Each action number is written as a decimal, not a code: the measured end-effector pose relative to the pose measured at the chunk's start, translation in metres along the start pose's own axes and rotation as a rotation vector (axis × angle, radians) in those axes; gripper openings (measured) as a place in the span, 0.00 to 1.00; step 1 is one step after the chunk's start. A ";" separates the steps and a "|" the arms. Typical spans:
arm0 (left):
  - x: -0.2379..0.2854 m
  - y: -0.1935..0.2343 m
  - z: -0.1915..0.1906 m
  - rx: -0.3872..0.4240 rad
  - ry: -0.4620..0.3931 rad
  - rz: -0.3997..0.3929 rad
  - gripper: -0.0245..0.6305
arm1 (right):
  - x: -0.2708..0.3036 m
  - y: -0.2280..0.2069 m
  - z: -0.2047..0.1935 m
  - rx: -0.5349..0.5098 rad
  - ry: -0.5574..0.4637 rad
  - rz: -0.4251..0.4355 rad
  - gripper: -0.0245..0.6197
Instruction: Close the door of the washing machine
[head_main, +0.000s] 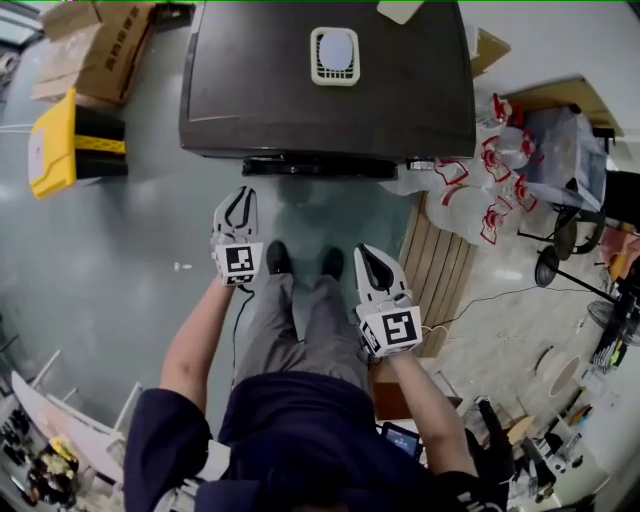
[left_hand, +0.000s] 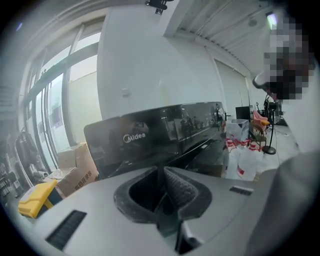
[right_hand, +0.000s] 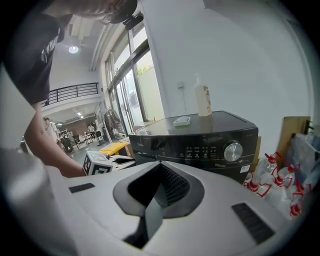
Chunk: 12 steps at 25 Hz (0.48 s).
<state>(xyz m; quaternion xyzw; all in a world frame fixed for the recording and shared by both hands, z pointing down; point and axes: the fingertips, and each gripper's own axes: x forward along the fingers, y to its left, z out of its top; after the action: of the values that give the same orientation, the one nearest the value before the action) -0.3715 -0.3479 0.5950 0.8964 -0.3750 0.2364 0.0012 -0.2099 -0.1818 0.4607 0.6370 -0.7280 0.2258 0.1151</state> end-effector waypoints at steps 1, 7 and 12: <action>-0.005 0.000 0.007 -0.005 -0.012 -0.003 0.12 | -0.002 -0.001 0.005 -0.003 -0.011 -0.004 0.07; -0.028 -0.002 0.045 -0.025 -0.102 -0.008 0.09 | -0.014 -0.006 0.035 -0.026 -0.056 -0.006 0.07; -0.049 0.002 0.076 -0.054 -0.137 -0.018 0.07 | -0.023 -0.007 0.056 -0.029 -0.086 -0.006 0.07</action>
<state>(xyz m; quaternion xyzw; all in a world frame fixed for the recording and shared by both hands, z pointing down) -0.3702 -0.3302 0.5060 0.9134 -0.3722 0.1645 0.0020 -0.1927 -0.1886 0.4029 0.6465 -0.7336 0.1872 0.0935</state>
